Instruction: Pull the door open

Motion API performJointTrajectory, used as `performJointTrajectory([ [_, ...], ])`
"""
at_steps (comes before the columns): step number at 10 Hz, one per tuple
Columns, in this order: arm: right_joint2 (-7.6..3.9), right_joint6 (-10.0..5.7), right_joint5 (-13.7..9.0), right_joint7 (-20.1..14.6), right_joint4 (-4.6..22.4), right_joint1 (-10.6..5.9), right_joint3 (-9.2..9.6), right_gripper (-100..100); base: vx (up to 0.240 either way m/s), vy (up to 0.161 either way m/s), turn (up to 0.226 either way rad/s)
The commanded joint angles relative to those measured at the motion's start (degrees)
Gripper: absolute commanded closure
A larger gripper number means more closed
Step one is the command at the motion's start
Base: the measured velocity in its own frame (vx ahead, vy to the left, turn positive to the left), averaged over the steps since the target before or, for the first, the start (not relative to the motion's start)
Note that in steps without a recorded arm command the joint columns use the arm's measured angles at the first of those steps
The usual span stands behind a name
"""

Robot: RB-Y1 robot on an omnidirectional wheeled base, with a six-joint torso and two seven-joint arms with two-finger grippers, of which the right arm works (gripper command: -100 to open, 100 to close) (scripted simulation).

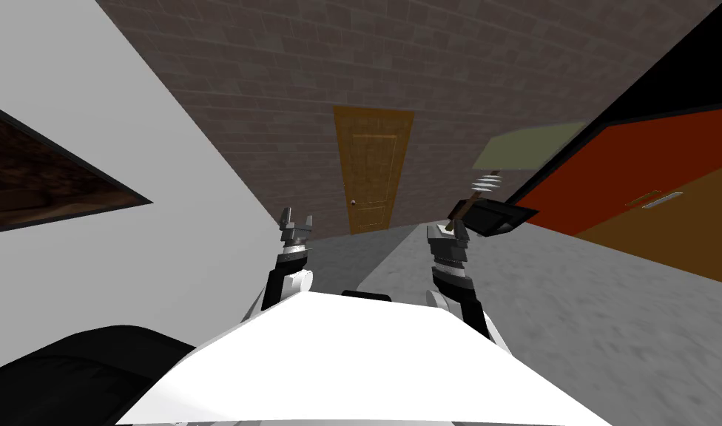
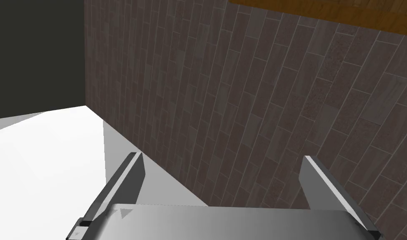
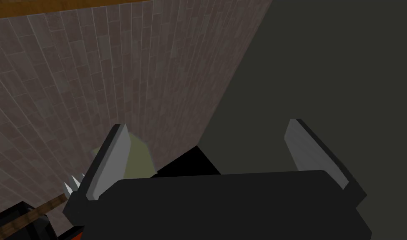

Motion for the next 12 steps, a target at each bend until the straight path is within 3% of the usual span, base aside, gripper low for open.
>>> performJointTrajectory([
  [1, -0.51, -0.51, 1.0, 1.7, 1.8, -0.52, -0.89, -100, 0.093, 0.009, 0.056],
  [12, -2.58, -4.01, 8.3, 13.4, 14.3, -4.13, -7.04, -100, 0.136, 0.068, 0.077],
])
